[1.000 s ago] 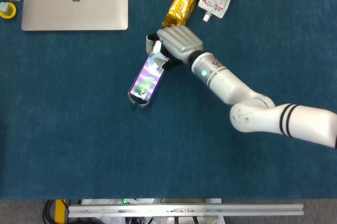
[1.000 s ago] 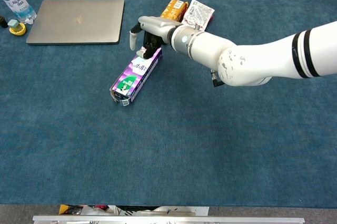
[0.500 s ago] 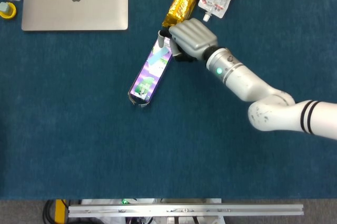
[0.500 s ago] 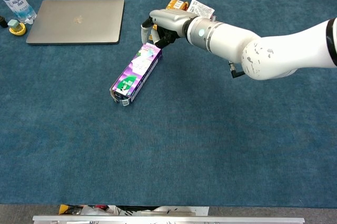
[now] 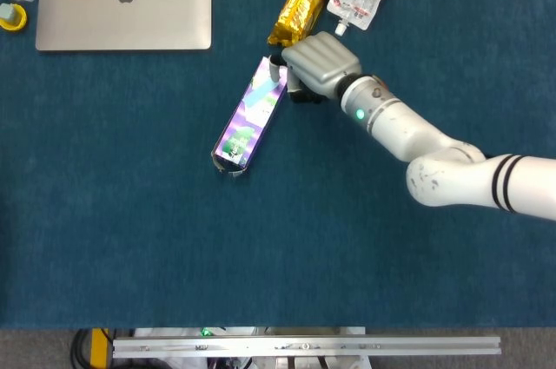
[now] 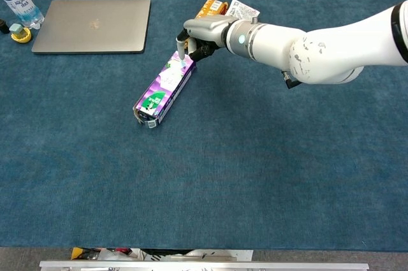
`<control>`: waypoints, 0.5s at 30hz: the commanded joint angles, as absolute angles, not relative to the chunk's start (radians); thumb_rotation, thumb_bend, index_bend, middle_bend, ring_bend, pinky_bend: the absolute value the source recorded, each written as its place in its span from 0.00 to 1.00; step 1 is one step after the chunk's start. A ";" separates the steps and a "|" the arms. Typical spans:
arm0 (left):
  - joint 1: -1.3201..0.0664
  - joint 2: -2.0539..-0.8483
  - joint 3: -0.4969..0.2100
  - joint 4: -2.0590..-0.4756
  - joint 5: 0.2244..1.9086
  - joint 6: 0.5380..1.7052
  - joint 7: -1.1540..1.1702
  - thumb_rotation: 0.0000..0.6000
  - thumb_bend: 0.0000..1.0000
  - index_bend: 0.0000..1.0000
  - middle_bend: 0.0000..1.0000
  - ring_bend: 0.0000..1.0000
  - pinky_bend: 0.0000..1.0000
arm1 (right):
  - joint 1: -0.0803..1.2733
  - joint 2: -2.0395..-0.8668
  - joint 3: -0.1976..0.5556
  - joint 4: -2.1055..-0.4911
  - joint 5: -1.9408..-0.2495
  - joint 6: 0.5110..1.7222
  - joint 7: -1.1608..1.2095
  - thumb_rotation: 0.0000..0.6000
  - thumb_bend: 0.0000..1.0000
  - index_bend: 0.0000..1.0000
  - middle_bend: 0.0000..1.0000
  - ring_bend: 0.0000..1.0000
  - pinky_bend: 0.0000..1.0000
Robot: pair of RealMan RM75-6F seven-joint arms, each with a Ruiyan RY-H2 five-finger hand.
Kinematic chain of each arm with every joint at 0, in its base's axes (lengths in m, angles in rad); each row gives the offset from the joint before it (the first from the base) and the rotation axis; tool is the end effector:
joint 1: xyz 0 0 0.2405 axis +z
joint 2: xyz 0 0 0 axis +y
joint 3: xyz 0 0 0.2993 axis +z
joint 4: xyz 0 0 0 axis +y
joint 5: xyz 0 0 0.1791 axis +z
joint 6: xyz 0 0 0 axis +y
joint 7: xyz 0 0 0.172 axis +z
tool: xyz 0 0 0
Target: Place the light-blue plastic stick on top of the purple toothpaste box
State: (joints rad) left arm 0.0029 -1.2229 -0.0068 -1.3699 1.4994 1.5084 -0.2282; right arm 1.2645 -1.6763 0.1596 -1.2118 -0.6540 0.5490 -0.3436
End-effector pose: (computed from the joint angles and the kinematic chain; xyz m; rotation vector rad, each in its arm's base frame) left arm -0.3909 0.1713 0.1881 -1.2938 -1.0316 -0.8969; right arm -0.0417 -0.4583 -0.0764 2.1718 -1.0615 0.7330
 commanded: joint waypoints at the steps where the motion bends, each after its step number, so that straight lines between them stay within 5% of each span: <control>1: 0.004 -1.223 -0.008 -1.367 1.498 1.509 -0.232 1.00 0.26 0.21 0.14 0.14 0.10 | 1.278 -1.688 0.152 -1.201 -0.639 0.555 -0.355 0.71 1.00 0.39 1.00 1.00 1.00; 15: 0.008 -1.228 -0.007 -1.350 1.494 1.508 -0.246 1.00 0.26 0.21 0.14 0.14 0.10 | 1.311 -1.728 0.130 -1.159 -0.604 0.567 -0.388 0.71 1.00 0.39 1.00 1.00 1.00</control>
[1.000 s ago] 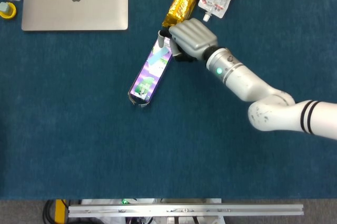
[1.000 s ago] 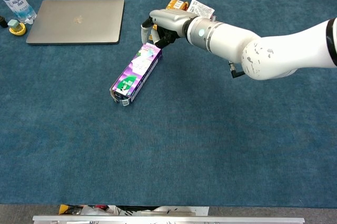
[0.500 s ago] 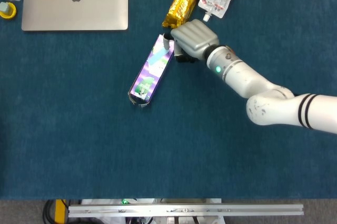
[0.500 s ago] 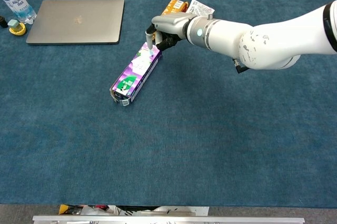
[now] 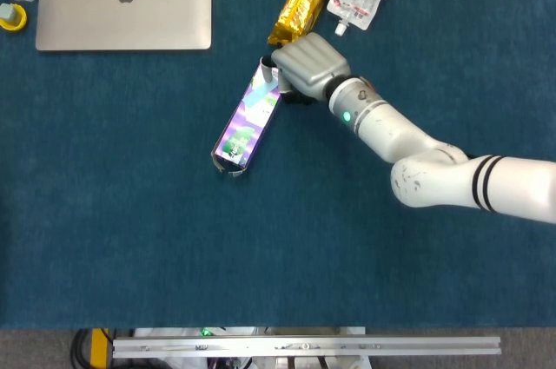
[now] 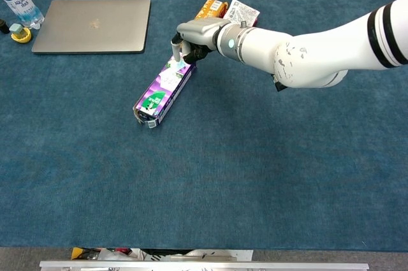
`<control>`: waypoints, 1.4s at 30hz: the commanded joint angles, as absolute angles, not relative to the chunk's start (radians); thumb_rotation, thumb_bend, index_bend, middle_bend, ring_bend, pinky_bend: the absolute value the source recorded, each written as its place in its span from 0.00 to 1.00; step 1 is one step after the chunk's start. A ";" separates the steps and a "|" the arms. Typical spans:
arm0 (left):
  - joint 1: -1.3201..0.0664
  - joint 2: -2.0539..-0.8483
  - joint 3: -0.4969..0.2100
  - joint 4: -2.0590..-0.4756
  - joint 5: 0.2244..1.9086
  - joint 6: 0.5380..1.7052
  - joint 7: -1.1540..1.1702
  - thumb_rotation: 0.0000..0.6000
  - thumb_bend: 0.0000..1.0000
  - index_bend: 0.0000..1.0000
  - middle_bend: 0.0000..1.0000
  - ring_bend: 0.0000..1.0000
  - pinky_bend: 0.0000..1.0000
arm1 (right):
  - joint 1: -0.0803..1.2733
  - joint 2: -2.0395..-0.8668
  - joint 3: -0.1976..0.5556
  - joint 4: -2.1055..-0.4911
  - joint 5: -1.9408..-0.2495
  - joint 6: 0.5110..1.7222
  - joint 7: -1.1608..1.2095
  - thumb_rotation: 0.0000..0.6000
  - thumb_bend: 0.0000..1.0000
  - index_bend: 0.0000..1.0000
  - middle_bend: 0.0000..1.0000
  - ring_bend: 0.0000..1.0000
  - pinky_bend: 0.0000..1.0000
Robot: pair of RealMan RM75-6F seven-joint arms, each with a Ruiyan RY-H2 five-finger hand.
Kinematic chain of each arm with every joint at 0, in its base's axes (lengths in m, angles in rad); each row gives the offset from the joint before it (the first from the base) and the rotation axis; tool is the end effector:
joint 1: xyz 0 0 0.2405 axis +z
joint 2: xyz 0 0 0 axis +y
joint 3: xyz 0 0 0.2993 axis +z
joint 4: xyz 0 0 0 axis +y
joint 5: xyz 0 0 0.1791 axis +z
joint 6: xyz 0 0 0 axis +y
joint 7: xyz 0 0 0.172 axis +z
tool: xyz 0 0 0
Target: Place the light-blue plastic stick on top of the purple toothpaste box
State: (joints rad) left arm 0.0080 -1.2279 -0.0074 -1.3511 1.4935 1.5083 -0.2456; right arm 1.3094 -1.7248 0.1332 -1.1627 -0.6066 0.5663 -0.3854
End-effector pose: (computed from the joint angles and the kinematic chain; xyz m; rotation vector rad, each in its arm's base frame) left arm -0.3953 0.1693 0.1888 -1.2819 -1.0371 -0.8939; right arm -0.0321 -0.4594 -0.0909 2.1807 -1.0095 0.7058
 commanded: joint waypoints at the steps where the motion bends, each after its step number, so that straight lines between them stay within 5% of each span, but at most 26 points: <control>1: 0.008 -1.229 -0.007 -1.350 1.494 1.508 -0.246 1.00 0.26 0.21 0.14 0.14 0.10 | 1.312 -1.729 0.129 -1.157 -0.602 0.568 -0.390 0.71 1.00 0.39 1.00 1.00 1.00; 42: 0.009 -1.231 -0.010 -1.342 1.486 1.500 -0.245 1.00 0.26 0.21 0.14 0.14 0.10 | 1.297 -1.747 0.129 -1.127 -0.584 0.570 -0.394 0.71 1.00 0.39 1.00 1.00 1.00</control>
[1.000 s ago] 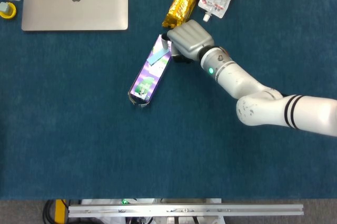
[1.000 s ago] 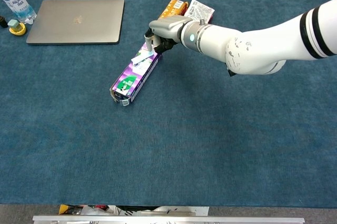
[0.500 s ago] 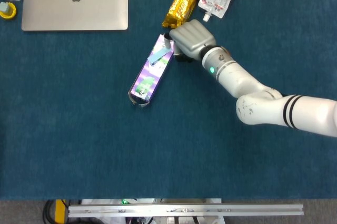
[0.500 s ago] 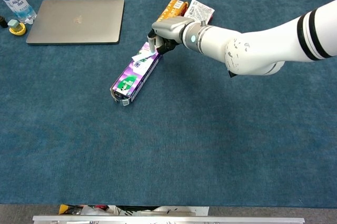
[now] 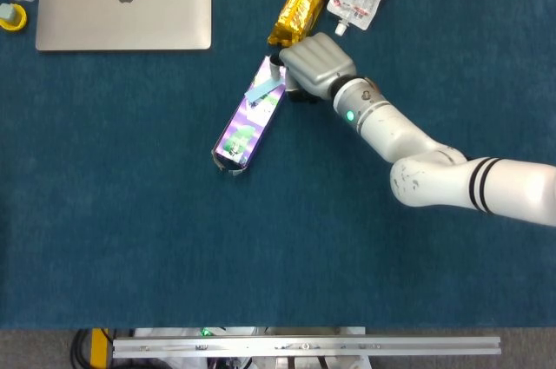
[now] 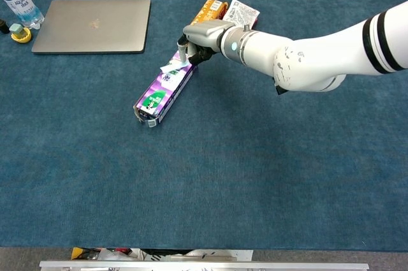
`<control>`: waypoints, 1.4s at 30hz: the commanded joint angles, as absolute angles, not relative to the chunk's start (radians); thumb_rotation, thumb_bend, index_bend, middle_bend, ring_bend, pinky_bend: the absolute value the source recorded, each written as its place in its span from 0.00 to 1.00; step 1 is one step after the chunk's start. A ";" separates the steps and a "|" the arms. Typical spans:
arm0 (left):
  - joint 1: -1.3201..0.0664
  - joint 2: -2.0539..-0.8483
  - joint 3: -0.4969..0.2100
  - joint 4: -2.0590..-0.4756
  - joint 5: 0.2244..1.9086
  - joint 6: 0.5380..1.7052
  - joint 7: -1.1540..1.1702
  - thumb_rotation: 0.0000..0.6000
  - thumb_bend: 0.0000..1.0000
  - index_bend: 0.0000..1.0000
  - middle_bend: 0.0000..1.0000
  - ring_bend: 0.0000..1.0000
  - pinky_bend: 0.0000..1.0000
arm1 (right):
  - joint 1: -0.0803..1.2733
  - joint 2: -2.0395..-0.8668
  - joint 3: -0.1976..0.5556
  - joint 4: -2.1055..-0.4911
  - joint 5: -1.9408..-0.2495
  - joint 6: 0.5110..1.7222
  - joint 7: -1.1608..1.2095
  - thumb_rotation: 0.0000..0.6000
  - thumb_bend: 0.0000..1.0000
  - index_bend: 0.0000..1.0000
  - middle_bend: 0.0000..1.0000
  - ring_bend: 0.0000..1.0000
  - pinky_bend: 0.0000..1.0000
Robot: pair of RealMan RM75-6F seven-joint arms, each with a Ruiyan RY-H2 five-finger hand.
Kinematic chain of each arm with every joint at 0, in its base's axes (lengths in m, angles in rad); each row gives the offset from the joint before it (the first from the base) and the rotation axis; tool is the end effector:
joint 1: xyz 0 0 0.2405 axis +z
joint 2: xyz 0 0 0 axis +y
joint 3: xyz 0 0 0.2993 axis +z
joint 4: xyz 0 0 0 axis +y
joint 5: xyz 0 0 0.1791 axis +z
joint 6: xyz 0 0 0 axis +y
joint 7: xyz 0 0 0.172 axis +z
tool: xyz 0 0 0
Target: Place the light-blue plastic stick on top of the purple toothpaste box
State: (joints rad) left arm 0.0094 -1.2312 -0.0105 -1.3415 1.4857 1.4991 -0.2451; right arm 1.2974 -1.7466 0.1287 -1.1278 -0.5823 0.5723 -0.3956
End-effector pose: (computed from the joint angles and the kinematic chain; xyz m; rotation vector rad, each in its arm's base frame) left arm -0.3986 0.1691 0.1885 -1.2770 -1.0395 -0.8802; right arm -0.0424 -0.4624 -0.0949 2.1458 -1.0286 0.6889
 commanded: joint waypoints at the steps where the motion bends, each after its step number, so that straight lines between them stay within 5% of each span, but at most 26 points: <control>1: 0.010 -1.231 -0.011 -1.342 1.486 1.500 -0.245 1.00 0.26 0.21 0.14 0.14 0.10 | 1.297 -1.749 0.129 -1.124 -0.584 0.569 -0.395 0.71 1.00 0.39 1.00 1.00 1.00; 42: 0.011 -1.233 -0.013 -1.336 1.482 1.496 -0.245 1.00 0.26 0.21 0.14 0.14 0.10 | 1.276 -1.737 0.135 -1.132 -0.600 0.574 -0.382 0.71 1.00 0.39 1.00 1.00 1.00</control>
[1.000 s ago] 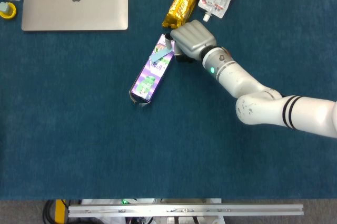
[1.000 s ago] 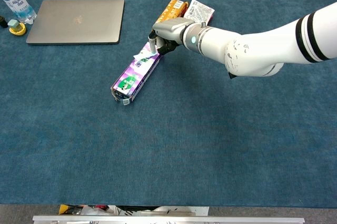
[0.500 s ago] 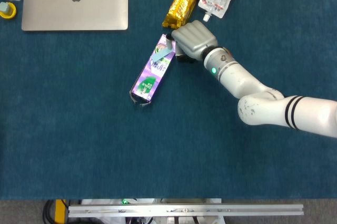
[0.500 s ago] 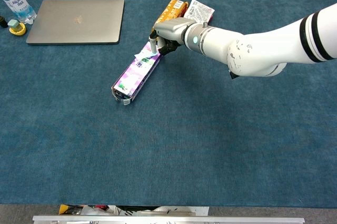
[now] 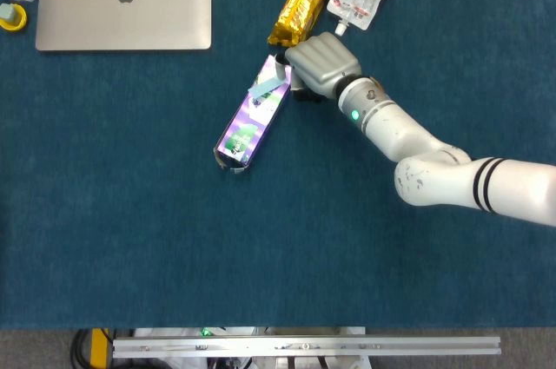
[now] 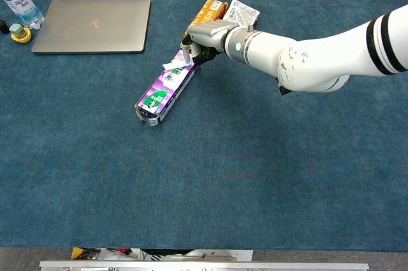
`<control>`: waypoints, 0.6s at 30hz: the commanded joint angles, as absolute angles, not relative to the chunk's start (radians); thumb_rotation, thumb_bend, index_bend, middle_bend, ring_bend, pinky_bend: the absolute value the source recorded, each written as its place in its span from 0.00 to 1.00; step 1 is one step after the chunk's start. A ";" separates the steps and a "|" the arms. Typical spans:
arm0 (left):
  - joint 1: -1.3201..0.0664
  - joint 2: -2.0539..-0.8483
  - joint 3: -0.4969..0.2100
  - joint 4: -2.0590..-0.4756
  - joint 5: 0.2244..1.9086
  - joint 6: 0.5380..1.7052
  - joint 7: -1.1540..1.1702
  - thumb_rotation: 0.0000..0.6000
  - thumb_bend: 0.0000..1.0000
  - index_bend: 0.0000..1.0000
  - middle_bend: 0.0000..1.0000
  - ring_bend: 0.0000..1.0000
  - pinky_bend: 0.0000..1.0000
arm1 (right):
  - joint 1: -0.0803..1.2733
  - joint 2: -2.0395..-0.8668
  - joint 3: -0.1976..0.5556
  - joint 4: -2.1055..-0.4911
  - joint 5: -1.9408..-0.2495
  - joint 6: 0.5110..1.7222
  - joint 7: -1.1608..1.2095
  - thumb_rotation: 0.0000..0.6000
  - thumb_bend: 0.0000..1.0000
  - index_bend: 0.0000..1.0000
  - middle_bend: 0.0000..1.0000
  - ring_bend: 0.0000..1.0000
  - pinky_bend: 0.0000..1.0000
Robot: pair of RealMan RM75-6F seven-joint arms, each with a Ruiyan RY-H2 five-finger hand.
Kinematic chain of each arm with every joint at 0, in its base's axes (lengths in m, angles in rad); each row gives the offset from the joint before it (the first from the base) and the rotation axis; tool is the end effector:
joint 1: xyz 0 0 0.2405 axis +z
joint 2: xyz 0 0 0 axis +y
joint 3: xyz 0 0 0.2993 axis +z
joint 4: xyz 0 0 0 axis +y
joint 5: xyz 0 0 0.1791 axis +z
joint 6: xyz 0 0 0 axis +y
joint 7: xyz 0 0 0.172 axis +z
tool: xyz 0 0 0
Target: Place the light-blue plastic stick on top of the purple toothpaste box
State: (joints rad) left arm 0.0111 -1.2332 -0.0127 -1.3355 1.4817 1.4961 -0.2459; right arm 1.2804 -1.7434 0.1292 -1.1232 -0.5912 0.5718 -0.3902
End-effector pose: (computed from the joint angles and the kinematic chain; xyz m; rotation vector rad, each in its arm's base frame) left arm -0.4004 0.1687 0.1887 -1.2727 -1.0396 -0.8743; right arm -0.0501 -0.4637 -0.0928 2.1320 -1.0375 0.6848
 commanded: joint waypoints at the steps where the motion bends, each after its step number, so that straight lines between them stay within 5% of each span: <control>1: 0.010 -1.233 -0.013 -1.336 1.482 1.495 -0.244 1.00 0.26 0.21 0.14 0.14 0.10 | 1.274 -1.734 0.136 -1.137 -0.603 0.574 -0.379 0.71 1.00 0.39 1.00 1.00 1.00; 18: 0.012 -1.234 -0.012 -1.337 1.480 1.495 -0.242 1.00 0.26 0.21 0.14 0.14 0.10 | 1.272 -1.743 0.113 -1.120 -0.589 0.570 -0.397 0.71 1.00 0.39 1.00 1.00 1.00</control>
